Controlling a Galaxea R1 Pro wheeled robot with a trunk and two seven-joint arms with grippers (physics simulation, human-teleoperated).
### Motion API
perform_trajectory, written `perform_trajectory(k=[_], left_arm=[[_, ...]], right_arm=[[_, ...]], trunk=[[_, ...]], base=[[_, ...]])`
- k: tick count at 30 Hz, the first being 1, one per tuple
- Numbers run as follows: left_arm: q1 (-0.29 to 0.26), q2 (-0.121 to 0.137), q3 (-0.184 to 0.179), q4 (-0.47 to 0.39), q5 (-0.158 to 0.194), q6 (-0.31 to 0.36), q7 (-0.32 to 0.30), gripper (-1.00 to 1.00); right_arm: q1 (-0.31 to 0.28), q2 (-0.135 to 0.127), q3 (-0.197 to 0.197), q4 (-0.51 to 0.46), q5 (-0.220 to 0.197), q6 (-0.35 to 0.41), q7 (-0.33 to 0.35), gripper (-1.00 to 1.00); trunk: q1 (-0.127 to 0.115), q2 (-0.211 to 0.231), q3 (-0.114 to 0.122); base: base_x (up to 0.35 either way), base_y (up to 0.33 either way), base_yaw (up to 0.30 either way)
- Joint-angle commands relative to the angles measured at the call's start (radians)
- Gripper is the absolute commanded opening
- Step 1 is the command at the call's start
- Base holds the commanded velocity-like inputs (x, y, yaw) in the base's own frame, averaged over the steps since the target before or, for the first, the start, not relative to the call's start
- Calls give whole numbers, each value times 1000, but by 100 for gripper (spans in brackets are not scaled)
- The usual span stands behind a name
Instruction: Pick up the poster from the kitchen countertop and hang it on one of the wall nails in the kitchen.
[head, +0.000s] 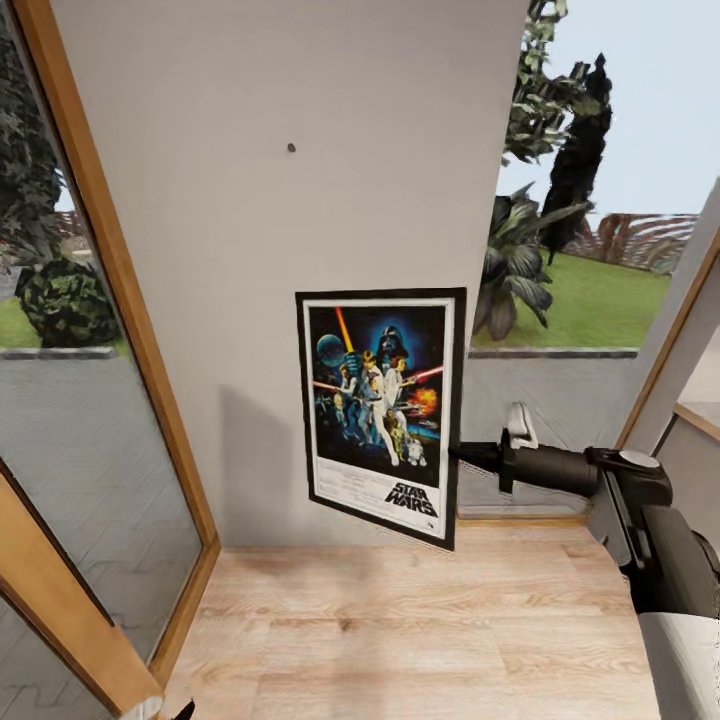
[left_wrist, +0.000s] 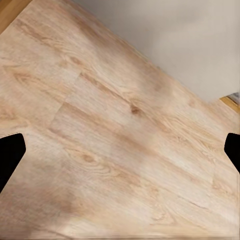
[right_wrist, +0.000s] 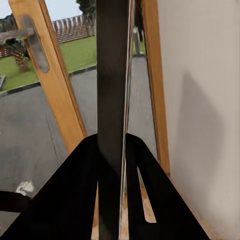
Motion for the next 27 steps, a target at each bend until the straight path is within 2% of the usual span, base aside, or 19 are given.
perform_trajectory(k=[1, 6, 9, 11, 14, 16, 18, 22, 23, 27], left_arm=[[3, -3, -8, 3, 7, -5, -3, 100], [9, -8, -7, 5, 7, -5, -4, 100], [10, -9, -7, 5, 5, -5, -4, 100], [10, -9, -7, 5, 4, -5, -4, 100], [10, -9, -8, 5, 4, -5, -4, 100], [10, -9, -8, 5, 4, -5, -4, 100], [10, -9, -9, 5, 3, -5, -4, 100], [10, -9, -9, 4, 3, -5, -4, 100], [10, -9, -9, 4, 3, -5, -4, 100], [10, -9, -9, 4, 3, -5, -4, 100]], right_arm=[[-27, 1, 14, -2, -5, 36, 5, -100], [-123, 12, 47, -5, -6, 117, 4, -100], [-203, 26, 53, -3, -7, 180, 4, -100], [-235, 37, 55, -2, -7, 201, 4, -100], [-342, 95, 57, 8, -6, 270, 6, -100], [-369, 105, 58, 15, -6, 285, 6, -100], [-453, 128, 58, 74, -6, 305, 7, -100], [-498, 153, 59, 117, -6, 309, 8, -100], [-552, 185, 90, 180, -3, 311, 4, -100], [-576, 198, 109, 231, 2, 311, 3, -100]], trunk=[[1, -2, -2], [1, -2, -2], [1, -2, -2], [1, -2, -2], [1, -2, -2], [1, -2, -2], [1, -2, -2], [1, -2, -2], [1, -2, -2], [1, -2, -2]], base=[[0, 0, 0], [0, 0, 0], [0, 0, 0], [0, 0, 0], [0, 0, 0], [0, 0, 0], [0, 0, 0], [0, 0, 0], [0, 0, 0], [0, 0, 0]])
